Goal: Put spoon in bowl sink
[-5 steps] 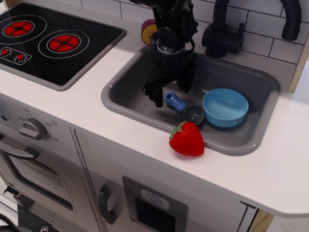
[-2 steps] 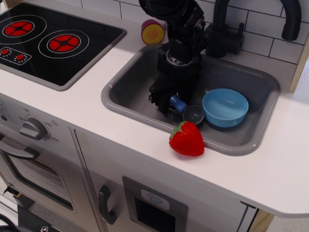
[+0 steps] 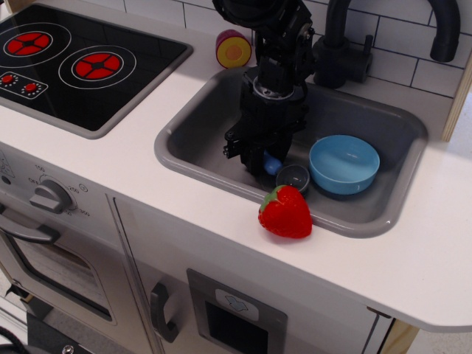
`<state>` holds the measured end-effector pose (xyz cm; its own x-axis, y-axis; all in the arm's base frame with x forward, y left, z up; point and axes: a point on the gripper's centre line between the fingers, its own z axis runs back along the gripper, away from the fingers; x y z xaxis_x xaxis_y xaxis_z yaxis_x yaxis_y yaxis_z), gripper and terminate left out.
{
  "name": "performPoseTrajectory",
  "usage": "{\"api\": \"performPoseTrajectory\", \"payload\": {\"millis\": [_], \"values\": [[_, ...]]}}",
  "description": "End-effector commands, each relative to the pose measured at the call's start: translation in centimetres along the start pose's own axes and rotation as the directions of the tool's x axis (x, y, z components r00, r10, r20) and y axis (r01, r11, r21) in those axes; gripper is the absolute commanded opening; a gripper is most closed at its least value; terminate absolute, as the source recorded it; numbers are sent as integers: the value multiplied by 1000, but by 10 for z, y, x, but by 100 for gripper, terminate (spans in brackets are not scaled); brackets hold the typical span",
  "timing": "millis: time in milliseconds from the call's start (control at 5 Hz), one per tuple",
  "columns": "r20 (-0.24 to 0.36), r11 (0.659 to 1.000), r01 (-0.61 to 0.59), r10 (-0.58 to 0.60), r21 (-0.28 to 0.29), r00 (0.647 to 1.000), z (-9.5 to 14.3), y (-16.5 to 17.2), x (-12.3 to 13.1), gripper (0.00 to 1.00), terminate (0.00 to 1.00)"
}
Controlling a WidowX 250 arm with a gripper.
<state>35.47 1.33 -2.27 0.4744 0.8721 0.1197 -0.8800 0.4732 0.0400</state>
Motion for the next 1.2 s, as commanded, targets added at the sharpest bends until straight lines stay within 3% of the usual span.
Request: {"api": "performPoseTrajectory", "payload": {"millis": [0,200,600,800,1000], "values": [[-47,994,82,-86,-73,995,59,12,2,0,0],[-80,992,58,-67,-114,995,79,5,-1,0,0],[22,989,-72,76,-131,997,74,-35,6,0,0],[82,989,-83,93,-122,992,67,-46,4,0,0],[97,993,-36,47,-113,994,59,-48,-7,0,0]]}}
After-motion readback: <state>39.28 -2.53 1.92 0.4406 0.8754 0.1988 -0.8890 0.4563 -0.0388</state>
